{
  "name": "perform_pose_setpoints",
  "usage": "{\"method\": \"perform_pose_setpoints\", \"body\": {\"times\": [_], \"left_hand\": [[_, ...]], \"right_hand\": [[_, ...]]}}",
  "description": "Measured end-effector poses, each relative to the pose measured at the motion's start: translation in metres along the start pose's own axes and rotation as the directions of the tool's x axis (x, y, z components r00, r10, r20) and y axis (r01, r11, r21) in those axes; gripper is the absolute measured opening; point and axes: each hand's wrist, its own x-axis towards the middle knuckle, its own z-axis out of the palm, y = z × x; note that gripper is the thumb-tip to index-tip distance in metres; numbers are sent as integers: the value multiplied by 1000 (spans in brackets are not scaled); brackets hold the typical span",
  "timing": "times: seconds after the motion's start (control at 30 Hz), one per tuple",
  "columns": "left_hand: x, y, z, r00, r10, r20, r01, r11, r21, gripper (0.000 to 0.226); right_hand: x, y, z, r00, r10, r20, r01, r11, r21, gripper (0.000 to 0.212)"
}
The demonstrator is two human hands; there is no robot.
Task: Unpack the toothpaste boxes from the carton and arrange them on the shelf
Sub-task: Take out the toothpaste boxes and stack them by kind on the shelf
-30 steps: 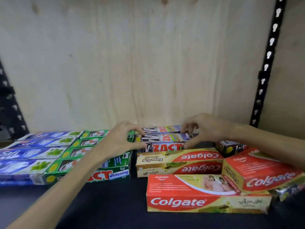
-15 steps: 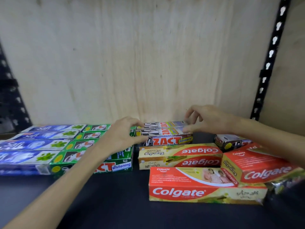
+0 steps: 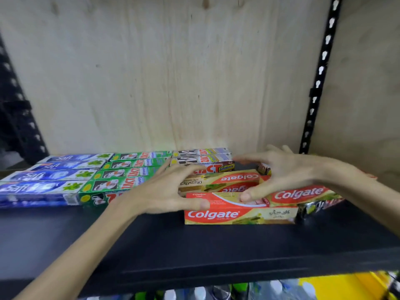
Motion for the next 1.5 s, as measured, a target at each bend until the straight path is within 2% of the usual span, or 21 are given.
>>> {"method": "perform_pose_setpoints", "body": {"times": [0.07, 0.2, 0.43, 0.6, 0.8, 0.97, 1.27, 1.5], "left_hand": [[-4, 5, 2, 1000, -11, 28, 13, 999, -52, 118], [-8, 13, 8, 999, -31, 10, 32, 995, -90, 129], [-10, 14, 14, 996, -43, -80, 38, 997, -64, 116], [-20, 18, 12, 993, -46, -105, 42, 998, -43, 107], [-39, 13, 13, 980, 65, -189, -65, 998, 9, 92], [-52, 7, 10, 987, -6, -159, 0, 999, -37, 92], [-87, -22, 2, 988, -23, -151, 7, 994, -106, 88], [-117, -45, -9, 991, -35, -126, 16, 988, -154, 87]], "right_hand": [[1, -2, 4, 999, -35, 18, 35, 999, -5, 106], [1, -1, 15, 994, -111, -21, 111, 994, -3, 101], [7, -2, 11, 995, -96, 40, 98, 994, -57, 111], [10, 0, 8, 995, -87, 44, 90, 993, -78, 110], [10, -12, 3, 992, -105, 74, 117, 977, -177, 102], [9, -22, 6, 985, -168, 35, 171, 955, -241, 98], [1, -40, 30, 981, -189, -43, 182, 974, -134, 94], [-6, -80, 43, 974, -220, -61, 208, 966, -151, 91]]}}
